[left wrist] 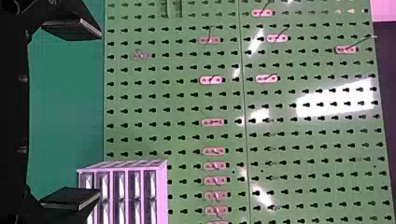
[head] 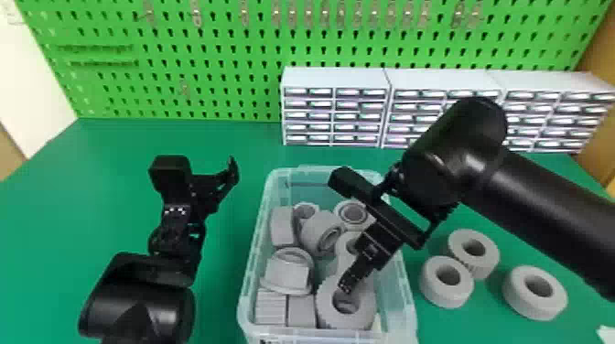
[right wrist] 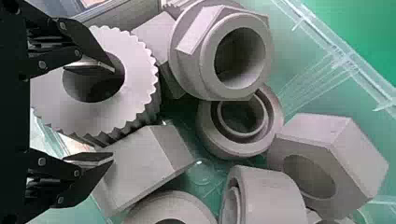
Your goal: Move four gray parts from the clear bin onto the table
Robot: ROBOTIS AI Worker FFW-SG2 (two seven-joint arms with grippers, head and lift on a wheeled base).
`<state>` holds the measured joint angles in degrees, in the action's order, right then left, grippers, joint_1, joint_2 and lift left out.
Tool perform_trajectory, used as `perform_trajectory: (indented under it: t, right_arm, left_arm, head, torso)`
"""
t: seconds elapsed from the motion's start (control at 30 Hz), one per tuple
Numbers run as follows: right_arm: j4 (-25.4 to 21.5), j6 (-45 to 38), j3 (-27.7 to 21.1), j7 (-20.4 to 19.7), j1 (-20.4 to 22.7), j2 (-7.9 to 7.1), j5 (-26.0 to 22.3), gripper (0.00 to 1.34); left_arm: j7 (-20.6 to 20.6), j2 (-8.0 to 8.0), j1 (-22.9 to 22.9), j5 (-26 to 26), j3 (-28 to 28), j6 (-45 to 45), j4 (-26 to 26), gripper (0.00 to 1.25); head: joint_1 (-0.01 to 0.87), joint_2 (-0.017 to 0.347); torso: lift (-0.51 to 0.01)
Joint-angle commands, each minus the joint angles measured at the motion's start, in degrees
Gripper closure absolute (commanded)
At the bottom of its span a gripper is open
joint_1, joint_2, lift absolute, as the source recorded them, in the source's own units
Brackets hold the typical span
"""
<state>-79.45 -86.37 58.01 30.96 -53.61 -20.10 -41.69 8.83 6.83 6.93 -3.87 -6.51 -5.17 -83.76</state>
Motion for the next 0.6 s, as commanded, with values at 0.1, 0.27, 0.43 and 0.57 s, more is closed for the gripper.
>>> perform_trajectory:
  t: [0.1, 0.27, 0.43, 0.57]
  right_arm:
    - [1.23, 1.2, 2.02, 1.38, 0.17, 0.06, -0.85, 0.59]
    - [1.67, 1.47, 2.46, 1.47, 0.17, 0.06, -0.85, 0.59]
    - [1.84, 1.47, 2.54, 1.47, 0.26, -0.03, -0.85, 0.6]
    - [1.93, 1.47, 2.63, 1.47, 0.26, -0.03, -0.85, 0.75]
  left_arm:
    - [0.05, 0.55, 0.19, -0.35, -0.08, -0.01, 0.0, 0.1]
    - [0.05, 0.9, 0.45, -0.62, -0.26, -0.01, 0.0, 0.1]
    - [0.05, 1.17, 0.36, -0.88, -0.34, -0.01, 0.0, 0.1]
    - [0.05, 1.52, 0.27, -1.23, -0.43, -0.01, 0.0, 0.1]
  head:
    - [0.693, 0.072]
    - [0.693, 0.072]
    - [0.693, 0.072]
    - [0.693, 0.072]
  torso:
    - [-0.052]
    - [-0.052]
    - [-0.052]
    - [-0.052]
